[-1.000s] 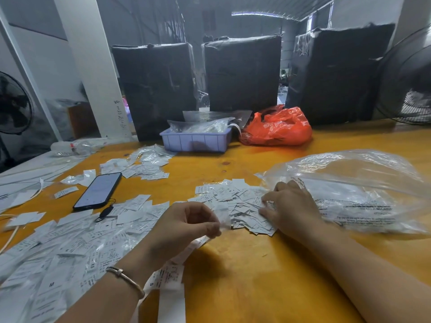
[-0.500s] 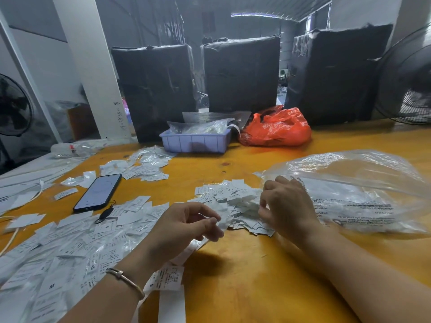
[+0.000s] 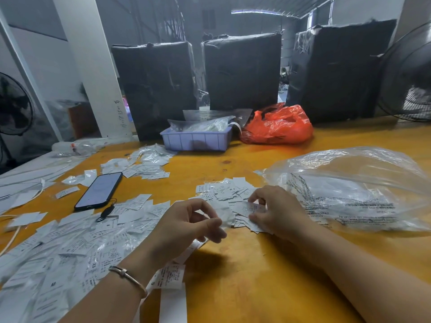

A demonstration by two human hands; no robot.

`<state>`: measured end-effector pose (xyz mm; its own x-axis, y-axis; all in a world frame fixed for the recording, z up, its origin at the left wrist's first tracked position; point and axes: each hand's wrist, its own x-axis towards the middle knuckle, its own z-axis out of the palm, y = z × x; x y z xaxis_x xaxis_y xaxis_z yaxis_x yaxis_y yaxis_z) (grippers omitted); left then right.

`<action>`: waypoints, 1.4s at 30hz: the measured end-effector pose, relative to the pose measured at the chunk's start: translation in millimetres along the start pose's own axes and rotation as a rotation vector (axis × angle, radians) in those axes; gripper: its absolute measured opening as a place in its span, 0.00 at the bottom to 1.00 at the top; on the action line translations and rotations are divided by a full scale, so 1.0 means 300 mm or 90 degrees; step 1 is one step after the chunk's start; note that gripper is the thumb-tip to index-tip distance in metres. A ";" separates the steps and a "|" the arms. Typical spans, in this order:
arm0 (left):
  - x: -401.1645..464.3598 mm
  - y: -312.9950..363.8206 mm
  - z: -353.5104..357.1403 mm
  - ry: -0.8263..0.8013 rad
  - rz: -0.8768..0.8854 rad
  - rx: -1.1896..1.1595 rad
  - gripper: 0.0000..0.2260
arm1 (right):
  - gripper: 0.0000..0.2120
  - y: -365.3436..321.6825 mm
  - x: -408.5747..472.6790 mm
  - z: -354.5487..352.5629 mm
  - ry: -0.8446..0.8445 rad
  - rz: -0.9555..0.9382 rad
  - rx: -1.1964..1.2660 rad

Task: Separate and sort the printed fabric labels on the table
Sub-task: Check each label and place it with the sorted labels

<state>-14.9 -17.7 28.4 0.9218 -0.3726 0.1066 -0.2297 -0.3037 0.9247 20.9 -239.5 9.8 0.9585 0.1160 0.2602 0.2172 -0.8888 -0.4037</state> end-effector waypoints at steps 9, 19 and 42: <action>-0.001 0.010 0.007 0.017 0.009 0.001 0.14 | 0.12 -0.003 -0.035 -0.064 0.107 -0.003 0.360; -0.008 0.019 0.011 0.047 0.068 0.024 0.09 | 0.24 -0.122 -0.121 -0.126 0.202 -0.168 0.515; -0.011 0.025 0.019 0.030 0.082 0.019 0.12 | 0.09 -0.149 -0.144 -0.119 0.284 -0.238 0.357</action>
<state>-21.6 -23.7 32.9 0.8972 -0.3695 0.2419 -0.3561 -0.2814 0.8911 -37.0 -220.5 47.9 0.6664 0.0684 0.7425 0.6823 -0.4574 -0.5703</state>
